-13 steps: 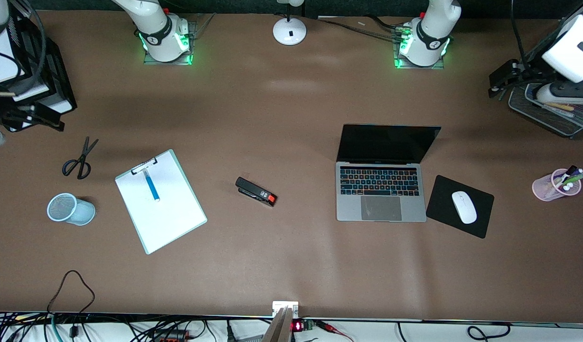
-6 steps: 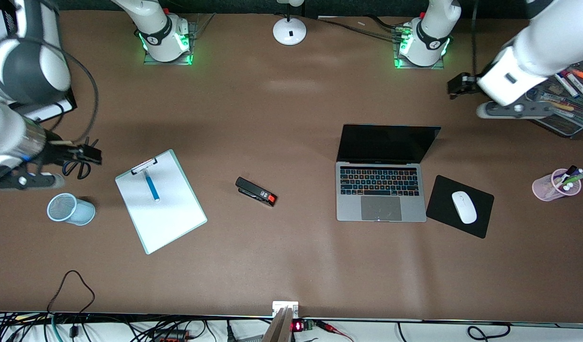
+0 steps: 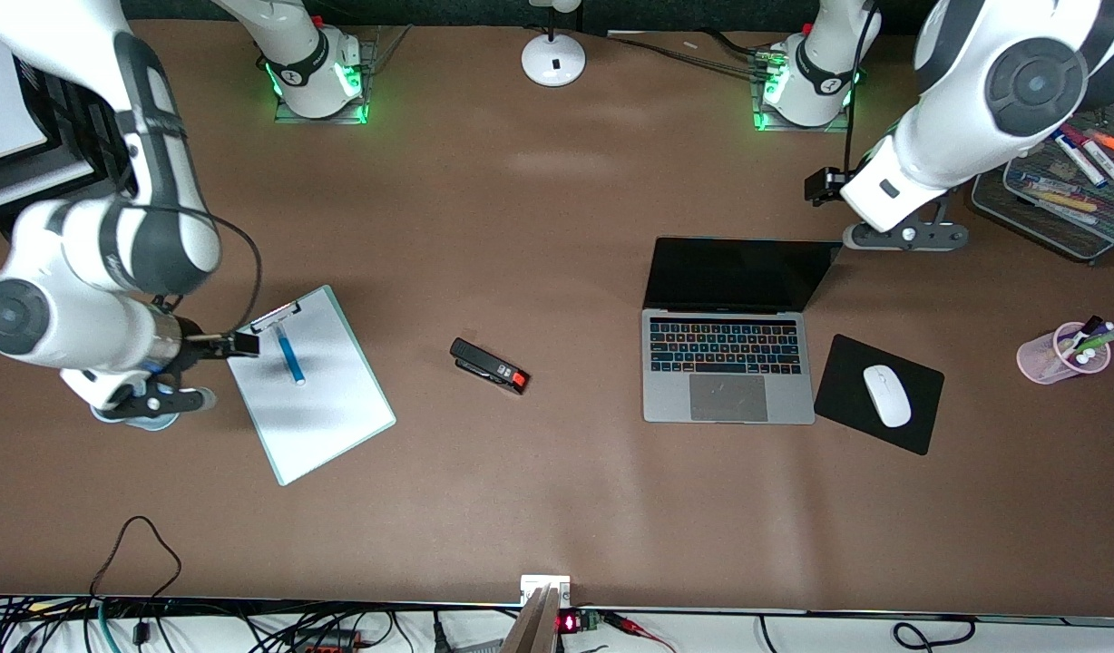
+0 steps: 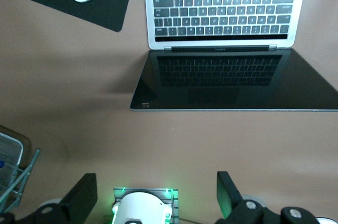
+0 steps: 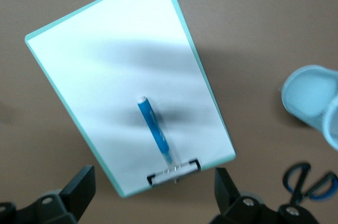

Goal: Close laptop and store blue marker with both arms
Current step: 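Reach the right gripper to the blue marker while the left gripper reaches the laptop, then grasp the blue marker with the right gripper while the left gripper lowers to the lid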

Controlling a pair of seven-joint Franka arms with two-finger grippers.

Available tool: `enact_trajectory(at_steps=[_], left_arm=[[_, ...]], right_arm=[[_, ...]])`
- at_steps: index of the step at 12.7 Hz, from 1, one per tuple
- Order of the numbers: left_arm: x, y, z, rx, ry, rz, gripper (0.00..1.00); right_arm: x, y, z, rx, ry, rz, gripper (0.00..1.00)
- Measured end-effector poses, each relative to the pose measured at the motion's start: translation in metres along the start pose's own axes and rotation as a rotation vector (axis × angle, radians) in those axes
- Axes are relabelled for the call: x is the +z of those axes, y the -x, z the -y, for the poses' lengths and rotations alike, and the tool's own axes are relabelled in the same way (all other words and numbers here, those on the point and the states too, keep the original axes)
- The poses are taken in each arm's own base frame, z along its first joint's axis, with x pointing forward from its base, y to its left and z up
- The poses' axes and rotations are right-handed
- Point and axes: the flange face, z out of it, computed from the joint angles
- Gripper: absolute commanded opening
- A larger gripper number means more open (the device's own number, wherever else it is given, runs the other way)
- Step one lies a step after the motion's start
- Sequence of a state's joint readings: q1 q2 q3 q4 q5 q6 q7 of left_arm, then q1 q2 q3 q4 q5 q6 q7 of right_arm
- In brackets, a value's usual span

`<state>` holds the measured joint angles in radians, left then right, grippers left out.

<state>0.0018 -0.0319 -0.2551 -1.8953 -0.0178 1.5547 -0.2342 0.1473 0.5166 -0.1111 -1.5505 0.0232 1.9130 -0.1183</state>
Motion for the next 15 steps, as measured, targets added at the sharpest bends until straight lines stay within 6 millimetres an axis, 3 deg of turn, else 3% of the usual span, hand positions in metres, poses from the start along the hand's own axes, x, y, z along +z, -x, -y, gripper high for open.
enact_trajectory(at_steps=[4, 12, 15], left_arm=[[0.031, 0.004, -0.019, 0.029, -0.017, 0.019, 1.0], [0.091, 0.004, -0.027, 0.022, 0.021, 0.033, 1.0], [0.109, 0.004, -0.037, 0.027, 0.022, 0.005, 1.0]], right_arm=[[0.044, -0.01, 0.007, -0.135, 0.002, 0.039, 1.0], [0.104, -0.024, 0.013, -0.331, 0.007, 0.048, 1.0], [0.123, -0.026, 0.013, -0.343, 0.007, 0.058, 0.95]])
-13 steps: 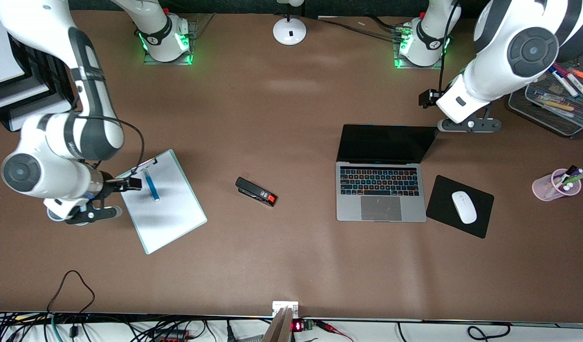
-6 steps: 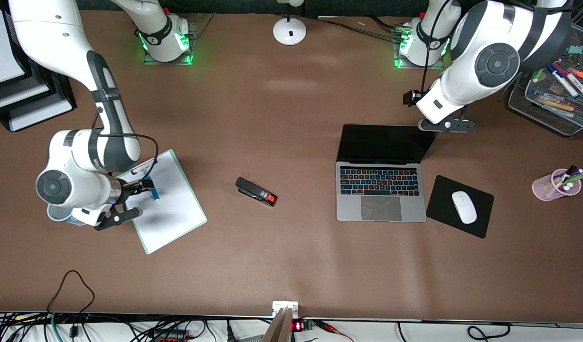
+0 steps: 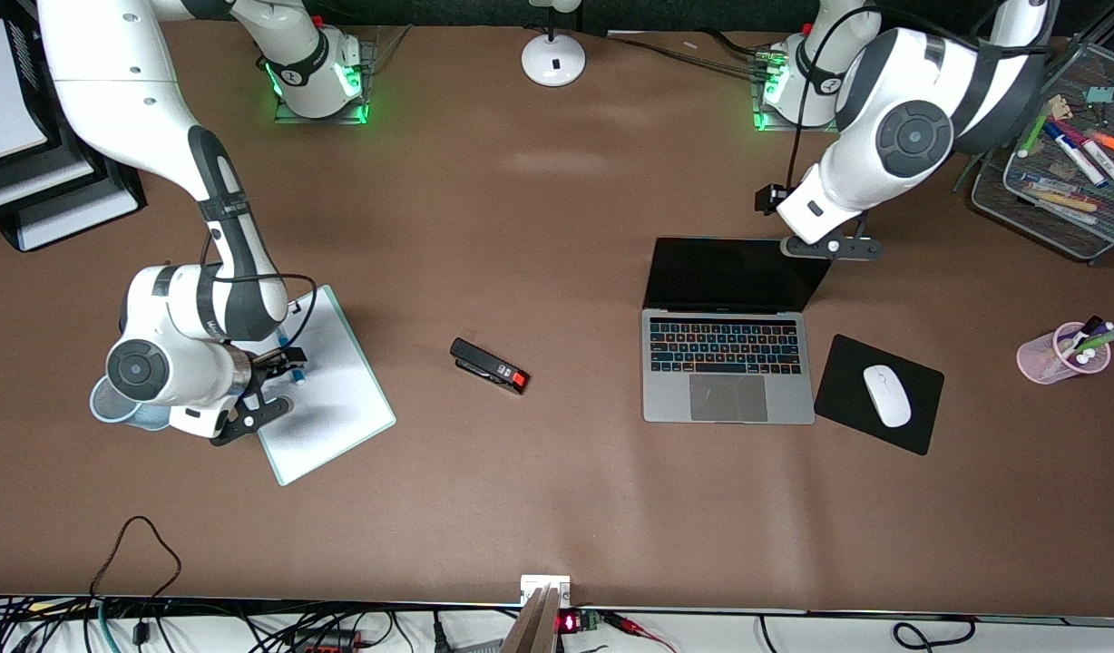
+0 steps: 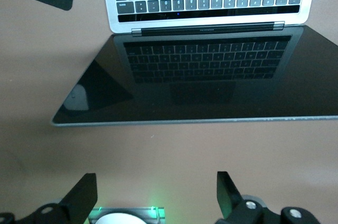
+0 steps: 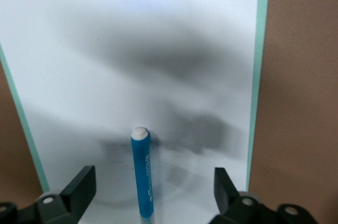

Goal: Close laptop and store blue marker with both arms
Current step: 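Grasp the blue marker with the right gripper while the left gripper lowers to the lid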

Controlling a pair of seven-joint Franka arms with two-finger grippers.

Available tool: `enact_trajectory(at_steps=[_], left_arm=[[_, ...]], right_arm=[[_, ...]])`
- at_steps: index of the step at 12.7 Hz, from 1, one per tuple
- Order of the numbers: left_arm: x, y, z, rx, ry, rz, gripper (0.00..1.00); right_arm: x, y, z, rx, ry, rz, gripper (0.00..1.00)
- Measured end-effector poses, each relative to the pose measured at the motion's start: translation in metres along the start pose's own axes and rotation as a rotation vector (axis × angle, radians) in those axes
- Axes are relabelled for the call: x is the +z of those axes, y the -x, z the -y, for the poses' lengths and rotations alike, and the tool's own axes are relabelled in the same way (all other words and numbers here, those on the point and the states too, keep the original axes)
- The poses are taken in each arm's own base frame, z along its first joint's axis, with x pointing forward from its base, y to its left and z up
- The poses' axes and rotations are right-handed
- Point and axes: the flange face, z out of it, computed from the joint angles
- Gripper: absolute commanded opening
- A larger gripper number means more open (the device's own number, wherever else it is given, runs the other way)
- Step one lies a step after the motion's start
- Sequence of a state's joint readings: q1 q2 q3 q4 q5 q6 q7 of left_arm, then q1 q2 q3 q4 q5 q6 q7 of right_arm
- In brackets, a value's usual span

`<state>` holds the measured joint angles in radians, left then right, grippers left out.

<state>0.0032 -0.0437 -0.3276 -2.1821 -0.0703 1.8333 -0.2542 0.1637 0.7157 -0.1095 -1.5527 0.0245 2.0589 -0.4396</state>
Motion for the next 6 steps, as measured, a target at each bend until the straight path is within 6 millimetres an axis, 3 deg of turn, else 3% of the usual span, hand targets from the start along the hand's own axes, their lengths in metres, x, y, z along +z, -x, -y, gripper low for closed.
enact_trajectory(at_steps=[6], left_arm=[[0.021, -0.016, -0.003, -0.001, 0.021, -0.029, 1.0]], right_arm=[[0.008, -0.004, 0.004, -0.009, 0.005, -0.006, 0.82]])
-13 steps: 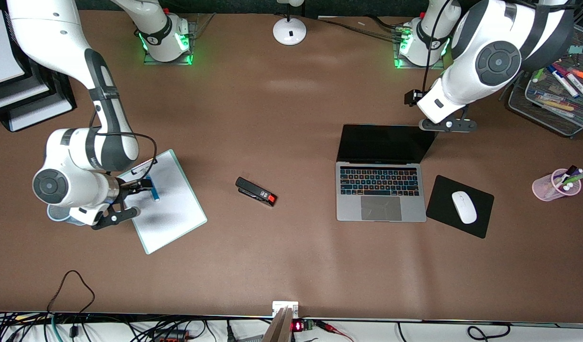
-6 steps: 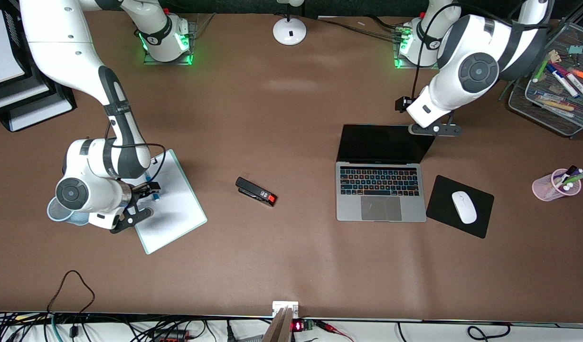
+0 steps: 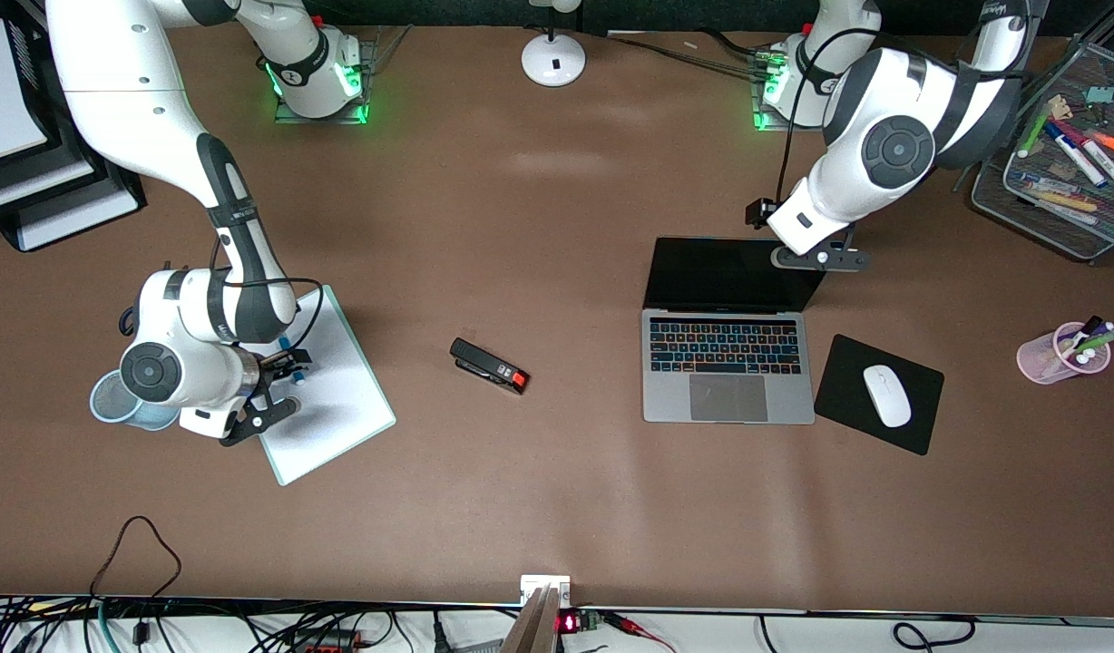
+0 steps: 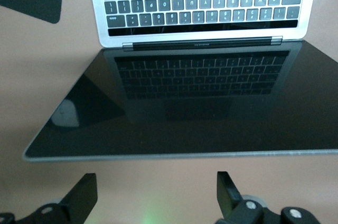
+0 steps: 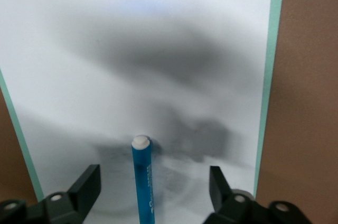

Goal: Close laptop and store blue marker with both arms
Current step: 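Grasp the blue marker with the right gripper while the left gripper lowers to the lid, then push the laptop lid down with the left gripper while the right gripper lifts the marker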

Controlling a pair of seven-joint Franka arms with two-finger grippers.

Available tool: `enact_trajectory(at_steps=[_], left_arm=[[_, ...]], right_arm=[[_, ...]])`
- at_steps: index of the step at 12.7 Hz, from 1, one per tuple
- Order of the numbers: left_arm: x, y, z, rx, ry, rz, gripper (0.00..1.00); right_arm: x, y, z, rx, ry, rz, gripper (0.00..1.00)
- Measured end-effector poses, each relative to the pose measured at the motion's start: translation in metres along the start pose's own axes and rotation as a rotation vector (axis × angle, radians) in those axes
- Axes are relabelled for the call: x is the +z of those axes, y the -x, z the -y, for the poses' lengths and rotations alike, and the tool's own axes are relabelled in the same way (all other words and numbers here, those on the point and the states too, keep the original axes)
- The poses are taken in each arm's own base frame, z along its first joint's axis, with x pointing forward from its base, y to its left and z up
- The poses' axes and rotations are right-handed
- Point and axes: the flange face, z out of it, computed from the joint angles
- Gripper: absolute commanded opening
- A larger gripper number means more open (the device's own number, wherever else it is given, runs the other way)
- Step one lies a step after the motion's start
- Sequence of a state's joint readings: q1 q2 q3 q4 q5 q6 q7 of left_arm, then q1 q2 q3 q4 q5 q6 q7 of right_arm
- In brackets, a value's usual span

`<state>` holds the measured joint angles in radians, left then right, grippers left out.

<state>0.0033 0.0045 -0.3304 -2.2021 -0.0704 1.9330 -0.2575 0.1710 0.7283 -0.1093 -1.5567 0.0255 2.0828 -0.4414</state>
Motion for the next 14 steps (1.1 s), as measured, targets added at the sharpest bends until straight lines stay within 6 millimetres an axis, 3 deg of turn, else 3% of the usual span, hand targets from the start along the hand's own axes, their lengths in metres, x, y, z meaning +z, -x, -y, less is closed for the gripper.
enact_trajectory(at_steps=[6, 14], left_arm=[[0.016, -0.015, -0.002, -0.002, 0.021, -0.022, 1.0], [0.012, -0.049, -0.006, -0.011, 0.071, -0.1, 1.0]], right_arm=[[0.012, -0.001, 0.001, 0.0, -0.005, 0.011, 0.75], [0.019, -0.003, 0.007, 0.006, -0.009, 0.019, 0.51]])
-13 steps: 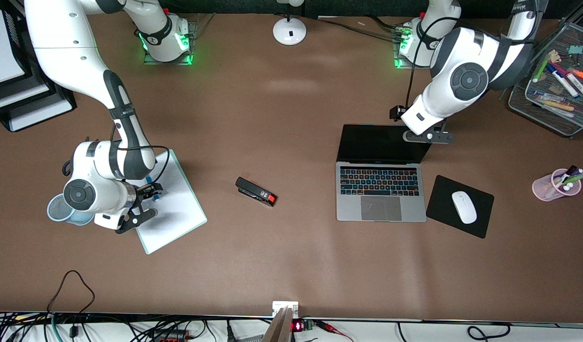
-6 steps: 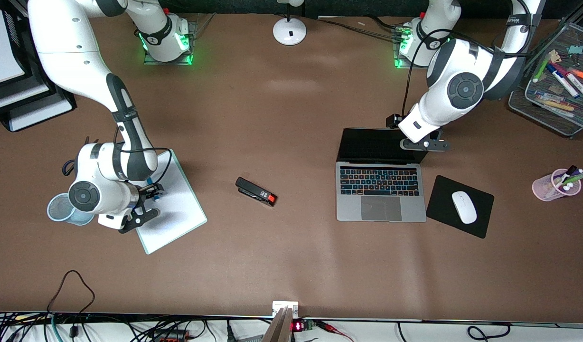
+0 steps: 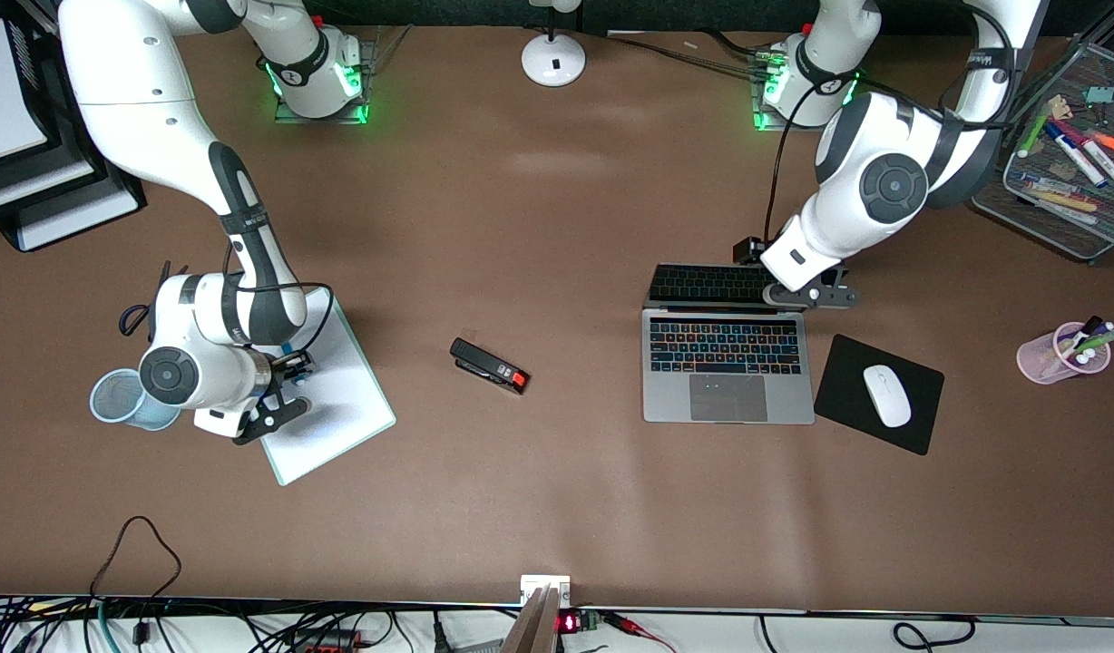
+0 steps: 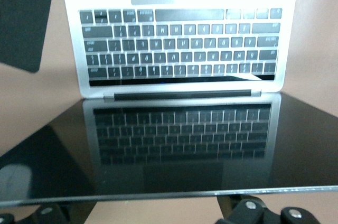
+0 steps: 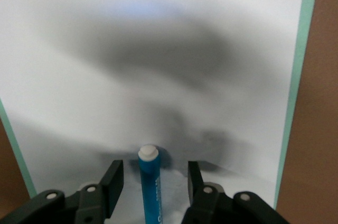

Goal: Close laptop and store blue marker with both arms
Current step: 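Push the laptop lid down with the left gripper while the right gripper lifts the marker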

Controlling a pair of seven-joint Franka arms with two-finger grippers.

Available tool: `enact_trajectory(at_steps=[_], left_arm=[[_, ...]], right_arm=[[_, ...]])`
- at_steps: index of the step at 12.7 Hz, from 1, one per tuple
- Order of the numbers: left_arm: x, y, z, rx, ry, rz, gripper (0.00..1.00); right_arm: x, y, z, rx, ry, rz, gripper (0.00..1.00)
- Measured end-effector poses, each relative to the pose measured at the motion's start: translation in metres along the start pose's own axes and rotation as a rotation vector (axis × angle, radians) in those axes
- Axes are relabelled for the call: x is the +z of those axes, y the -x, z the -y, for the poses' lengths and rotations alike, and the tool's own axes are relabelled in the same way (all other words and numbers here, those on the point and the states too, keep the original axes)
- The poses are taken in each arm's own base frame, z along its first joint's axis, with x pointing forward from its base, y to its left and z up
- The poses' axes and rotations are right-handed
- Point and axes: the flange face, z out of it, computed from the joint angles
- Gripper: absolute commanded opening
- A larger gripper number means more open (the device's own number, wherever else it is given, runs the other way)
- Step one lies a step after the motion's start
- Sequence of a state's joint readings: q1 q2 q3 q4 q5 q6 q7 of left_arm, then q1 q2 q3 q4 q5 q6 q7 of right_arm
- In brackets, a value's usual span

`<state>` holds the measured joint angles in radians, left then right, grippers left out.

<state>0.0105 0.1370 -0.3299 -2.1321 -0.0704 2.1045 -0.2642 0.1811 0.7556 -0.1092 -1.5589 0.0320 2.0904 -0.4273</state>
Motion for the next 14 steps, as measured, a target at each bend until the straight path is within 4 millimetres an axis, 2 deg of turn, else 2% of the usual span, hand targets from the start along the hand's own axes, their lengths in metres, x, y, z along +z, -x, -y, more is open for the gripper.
enact_trajectory(at_steps=[4, 8, 9, 10, 11, 13, 14], left_arm=[[0.0, -0.02, 0.001, -0.01, 0.029, -0.046, 1.0], [0.004, -0.044, 0.001, -0.02, 0.059, -0.072, 1.0], [0.009, -0.049, 0.001, -0.022, 0.066, -0.08, 1.0], [0.014, -0.053, 0.001, -0.024, 0.073, -0.09, 1.0], [0.019, -0.057, 0.001, -0.026, 0.08, -0.102, 1.0], [0.026, -0.065, 0.001, -0.031, 0.092, -0.116, 1.0], [0.028, -0.069, 0.001, -0.033, 0.097, -0.12, 1.0]], right_arm=[[0.0, 0.0, 0.0, -0.001, 0.002, -0.003, 0.39], [0.001, 0.0, -0.001, -0.001, 0.002, -0.004, 0.39], [0.002, -0.001, -0.001, 0.0, 0.003, -0.004, 0.33], [0.003, -0.001, -0.001, 0.0, 0.003, -0.005, 0.32], [0.004, -0.001, -0.001, 0.0, 0.004, -0.005, 0.22], [0.004, -0.001, -0.002, 0.001, 0.005, -0.007, 0.09], [0.004, -0.001, -0.002, 0.002, 0.005, -0.007, 0.07]])
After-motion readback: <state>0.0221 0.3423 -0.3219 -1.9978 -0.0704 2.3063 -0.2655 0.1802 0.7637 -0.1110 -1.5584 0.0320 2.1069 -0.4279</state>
